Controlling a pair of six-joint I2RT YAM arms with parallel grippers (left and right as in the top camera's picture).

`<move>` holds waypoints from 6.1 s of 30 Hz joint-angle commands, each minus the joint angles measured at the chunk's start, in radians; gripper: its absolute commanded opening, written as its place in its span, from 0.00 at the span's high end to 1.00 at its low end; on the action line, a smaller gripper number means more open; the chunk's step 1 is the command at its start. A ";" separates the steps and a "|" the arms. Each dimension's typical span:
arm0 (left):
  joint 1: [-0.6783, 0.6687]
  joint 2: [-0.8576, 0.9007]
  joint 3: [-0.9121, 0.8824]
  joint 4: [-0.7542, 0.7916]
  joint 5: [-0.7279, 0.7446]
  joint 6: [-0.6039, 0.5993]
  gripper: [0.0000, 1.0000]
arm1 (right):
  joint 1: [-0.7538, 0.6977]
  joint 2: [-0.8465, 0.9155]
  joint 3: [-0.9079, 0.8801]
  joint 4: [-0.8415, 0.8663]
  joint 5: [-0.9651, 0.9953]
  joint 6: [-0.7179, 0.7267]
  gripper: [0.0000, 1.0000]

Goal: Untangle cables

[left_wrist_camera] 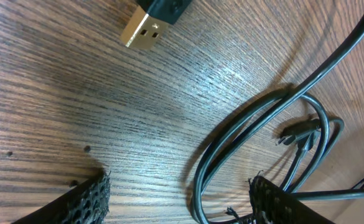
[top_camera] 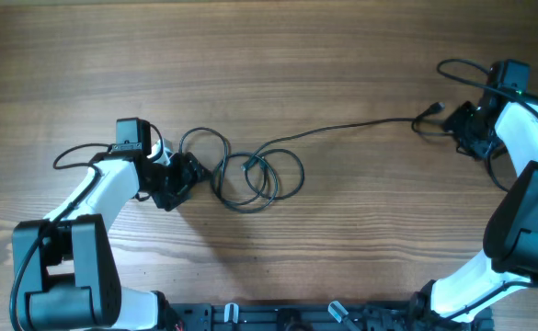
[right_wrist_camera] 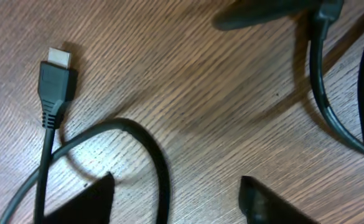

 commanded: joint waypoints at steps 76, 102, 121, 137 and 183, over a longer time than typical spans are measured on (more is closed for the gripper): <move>-0.087 0.043 -0.042 0.027 -0.011 -0.031 0.17 | 0.934 0.139 -0.150 0.629 -0.640 0.217 0.96; -0.315 0.048 -0.095 0.068 -0.290 -0.340 0.96 | 0.727 0.133 -0.150 1.542 -1.429 0.794 0.96; -0.315 0.048 -0.095 0.072 -0.294 -0.340 0.96 | 0.128 0.135 -0.422 1.592 -1.490 0.615 0.96; -0.315 0.048 -0.095 0.083 -0.301 -0.339 0.96 | 0.097 0.135 -0.499 0.916 -0.833 0.164 0.96; -0.316 0.047 -0.042 0.163 -0.022 -0.255 0.12 | 0.518 -0.154 0.043 -0.118 -0.411 -0.209 0.00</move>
